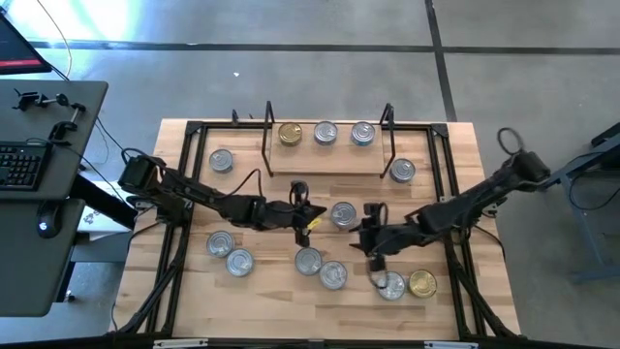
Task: Stack canned seafood by type on shelf
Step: Put the yellow-blue tuna can on the shelf
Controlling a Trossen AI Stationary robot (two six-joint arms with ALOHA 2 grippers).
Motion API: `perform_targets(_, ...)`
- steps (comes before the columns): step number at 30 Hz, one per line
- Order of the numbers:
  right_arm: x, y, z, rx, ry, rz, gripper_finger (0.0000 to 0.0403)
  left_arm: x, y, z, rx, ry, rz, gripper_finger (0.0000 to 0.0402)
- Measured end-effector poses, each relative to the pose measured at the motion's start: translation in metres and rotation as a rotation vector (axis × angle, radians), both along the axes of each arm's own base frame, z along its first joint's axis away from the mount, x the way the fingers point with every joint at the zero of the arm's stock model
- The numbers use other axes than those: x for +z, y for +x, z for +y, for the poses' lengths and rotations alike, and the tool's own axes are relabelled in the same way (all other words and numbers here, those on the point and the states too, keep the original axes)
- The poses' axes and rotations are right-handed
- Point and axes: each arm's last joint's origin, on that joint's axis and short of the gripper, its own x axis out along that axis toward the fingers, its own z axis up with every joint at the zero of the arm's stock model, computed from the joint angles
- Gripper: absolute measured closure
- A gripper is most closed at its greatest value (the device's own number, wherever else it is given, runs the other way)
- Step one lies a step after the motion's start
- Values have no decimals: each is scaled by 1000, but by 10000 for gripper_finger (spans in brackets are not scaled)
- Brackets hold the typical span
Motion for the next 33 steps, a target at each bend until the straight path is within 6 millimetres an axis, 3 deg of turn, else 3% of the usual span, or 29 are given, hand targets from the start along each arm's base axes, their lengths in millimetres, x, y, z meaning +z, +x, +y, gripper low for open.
perform_targets(3, 25, -8, 2, 28, 36, -74, 242, 2, 1, 2, 4, -5, -19, 401)
perform_targets(7, 33, -11, -1, 23, 33, -111, 238, 4, 3, 5, -2, -45, -52, 402)
perform_targets(9, 24, -9, 0, 44, -7, -95, 229, 4, 4, 7, -22, -80, -55, 401)
perform_targets(14, -22, 2, 1, 90, -111, -72, 203, 3, 4, 9, -64, -114, -50, 401)
perform_targets(21, -76, 22, -19, -6, -201, 32, 205, 3, 5, 14, -53, -118, -51, 401)
perform_targets(26, -98, 30, -34, -47, -213, 108, 242, 3, 5, 16, -43, -125, -55, 401)
perform_targets(33, -108, 32, -43, -91, -224, 160, 338, 3, 6, 20, -28, -140, -60, 401)
